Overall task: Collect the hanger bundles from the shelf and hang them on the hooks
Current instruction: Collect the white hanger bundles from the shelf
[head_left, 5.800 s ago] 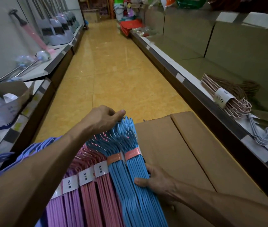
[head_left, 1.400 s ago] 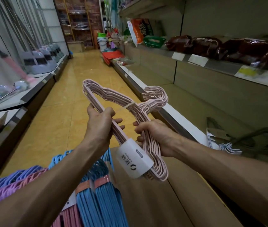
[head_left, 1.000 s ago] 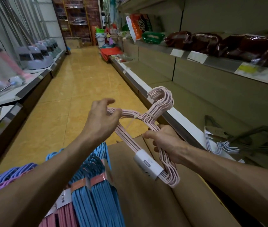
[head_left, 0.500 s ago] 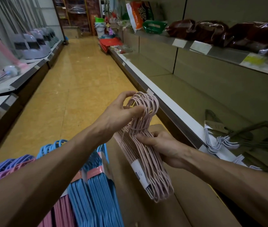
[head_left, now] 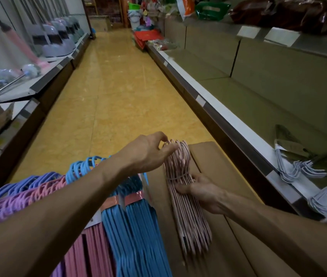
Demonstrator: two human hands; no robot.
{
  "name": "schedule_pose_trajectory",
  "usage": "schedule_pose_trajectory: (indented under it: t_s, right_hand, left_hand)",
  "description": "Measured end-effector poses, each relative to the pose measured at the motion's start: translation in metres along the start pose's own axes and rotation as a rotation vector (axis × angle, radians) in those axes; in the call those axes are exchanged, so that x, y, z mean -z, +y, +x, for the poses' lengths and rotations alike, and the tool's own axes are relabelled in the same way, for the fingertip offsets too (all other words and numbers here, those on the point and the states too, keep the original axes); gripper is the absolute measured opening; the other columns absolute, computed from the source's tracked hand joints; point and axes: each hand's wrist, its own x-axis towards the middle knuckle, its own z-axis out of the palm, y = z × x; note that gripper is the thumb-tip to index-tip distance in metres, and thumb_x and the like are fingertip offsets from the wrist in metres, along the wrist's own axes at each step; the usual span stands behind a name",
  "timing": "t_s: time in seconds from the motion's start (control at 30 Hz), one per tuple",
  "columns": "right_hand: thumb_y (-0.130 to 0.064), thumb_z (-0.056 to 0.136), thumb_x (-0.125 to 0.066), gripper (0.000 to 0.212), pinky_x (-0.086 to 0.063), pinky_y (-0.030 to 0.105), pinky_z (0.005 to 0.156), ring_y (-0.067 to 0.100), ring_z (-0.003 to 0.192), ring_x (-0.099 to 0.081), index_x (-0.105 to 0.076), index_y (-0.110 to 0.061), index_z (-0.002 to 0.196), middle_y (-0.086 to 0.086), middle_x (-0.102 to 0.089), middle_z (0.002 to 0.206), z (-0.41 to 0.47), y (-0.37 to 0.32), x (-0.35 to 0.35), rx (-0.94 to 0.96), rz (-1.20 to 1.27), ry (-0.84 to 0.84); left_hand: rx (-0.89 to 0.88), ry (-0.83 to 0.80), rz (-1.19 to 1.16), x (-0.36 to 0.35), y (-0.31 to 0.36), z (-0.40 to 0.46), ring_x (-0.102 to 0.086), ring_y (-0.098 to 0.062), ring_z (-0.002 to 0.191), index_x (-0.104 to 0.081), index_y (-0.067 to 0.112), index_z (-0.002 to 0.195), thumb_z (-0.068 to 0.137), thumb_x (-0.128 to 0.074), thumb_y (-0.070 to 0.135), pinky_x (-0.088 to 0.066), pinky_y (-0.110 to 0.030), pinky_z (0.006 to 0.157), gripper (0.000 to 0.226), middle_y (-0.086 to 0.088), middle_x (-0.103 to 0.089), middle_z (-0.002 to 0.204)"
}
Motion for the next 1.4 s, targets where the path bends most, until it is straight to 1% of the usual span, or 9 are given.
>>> schedule_pose_trajectory:
  t_s: [0.17, 0.3, 0.53, 0.67, 0.77, 0.93, 1.1, 1.27, 1.4]
  right_hand:
    - [-0.010, 0.087, -0.071, 0.028, -0.053, 0.048, 0.098, 0.026, 0.105, -0.066, -0.058, -0.026, 0.106, 0.007, -0.068, 0.112, 0.012, 0.007, -0.022, 0.010, -0.081, 0.001]
    - [-0.024, 0.076, -0.078, 0.053, -0.055, 0.050, 0.094, 0.026, 0.104, -0.067, -0.055, -0.022, 0.123, 0.007, -0.068, 0.115, 0.021, 0.011, -0.037, -0.003, -0.207, 0.018]
    - [-0.020, 0.084, -0.075, 0.035, -0.051, 0.047, 0.101, 0.024, 0.110, -0.062, -0.051, -0.029, 0.107, 0.005, -0.064, 0.119, 0.031, 0.021, -0.048, 0.003, -0.227, -0.032]
    - [-0.025, 0.082, -0.078, 0.047, -0.051, 0.047, 0.101, 0.022, 0.111, -0.062, -0.049, -0.025, 0.118, 0.003, -0.063, 0.119, 0.030, 0.022, -0.047, 0.042, -0.280, -0.030]
    - [-0.024, 0.083, -0.078, 0.033, -0.052, 0.042, 0.100, 0.019, 0.108, -0.062, -0.053, -0.028, 0.104, -0.003, -0.063, 0.109, 0.027, 0.019, -0.041, 0.064, -0.314, -0.057]
    - [-0.038, 0.086, -0.073, 0.040, -0.056, 0.032, 0.085, 0.010, 0.096, -0.061, -0.051, -0.020, 0.115, -0.003, -0.061, 0.108, 0.009, 0.011, -0.018, 0.101, -0.548, 0.021]
    - [-0.040, 0.091, -0.067, 0.039, -0.054, 0.027, 0.087, 0.008, 0.100, -0.058, -0.053, -0.023, 0.123, -0.008, -0.058, 0.109, -0.038, 0.004, 0.021, 0.180, -0.622, 0.049]
    - [-0.039, 0.092, -0.067, 0.030, -0.050, 0.017, 0.077, 0.003, 0.092, -0.058, -0.058, -0.025, 0.116, -0.010, -0.061, 0.102, -0.074, 0.011, 0.058, 0.232, -0.656, 0.127]
    - [-0.038, 0.092, -0.067, 0.027, -0.051, 0.022, 0.079, 0.007, 0.095, -0.061, -0.060, -0.025, 0.114, -0.007, -0.062, 0.103, -0.093, 0.003, 0.088, 0.227, -0.622, 0.175]
  left_hand:
    - [0.040, 0.051, 0.118, 0.005, -0.027, 0.003, -0.062, -0.029, 0.104, -0.059, 0.017, 0.125, 0.104, -0.036, 0.047, -0.051, -0.041, 0.090, 0.043, -0.013, -0.066, 0.121]
    - [0.096, 0.053, 0.190, 0.006, -0.051, 0.006, -0.062, -0.026, 0.093, -0.064, 0.018, 0.110, 0.101, -0.039, 0.050, -0.052, -0.045, 0.088, 0.041, -0.008, -0.068, 0.108]
    - [0.062, 0.017, 0.338, -0.001, -0.070, 0.008, -0.062, -0.022, 0.096, -0.063, 0.024, 0.116, 0.100, -0.042, 0.051, -0.051, -0.042, 0.086, 0.037, -0.002, -0.069, 0.113]
    - [0.048, 0.030, 0.407, -0.002, -0.068, 0.011, -0.062, -0.023, 0.102, -0.064, 0.026, 0.119, 0.100, -0.040, 0.053, -0.049, -0.041, 0.087, 0.040, 0.000, -0.069, 0.117]
    - [0.037, 0.053, 0.422, -0.001, -0.066, 0.012, -0.062, -0.022, 0.102, -0.065, 0.027, 0.117, 0.100, -0.042, 0.052, -0.047, -0.041, 0.087, 0.039, 0.000, -0.069, 0.117]
    - [-0.097, 0.184, 0.232, -0.001, -0.058, 0.007, -0.060, -0.021, 0.098, -0.068, 0.021, 0.113, 0.100, -0.050, 0.040, -0.048, -0.036, 0.084, 0.029, -0.003, -0.066, 0.119]
    - [-0.212, 0.256, -0.041, -0.005, -0.038, -0.002, -0.059, -0.007, 0.100, -0.071, 0.029, 0.107, 0.098, -0.055, 0.032, -0.042, -0.023, 0.079, 0.019, 0.011, -0.068, 0.111]
    - [-0.234, 0.217, -0.301, -0.017, 0.003, -0.003, -0.064, -0.001, 0.099, -0.073, 0.032, 0.100, 0.096, -0.058, 0.026, -0.052, -0.031, 0.091, 0.016, 0.015, -0.072, 0.103]
    - [-0.259, 0.166, -0.396, -0.027, 0.031, 0.003, -0.066, -0.003, 0.099, -0.073, 0.039, 0.095, 0.095, -0.061, 0.028, -0.052, -0.038, 0.094, 0.017, 0.016, -0.073, 0.096]
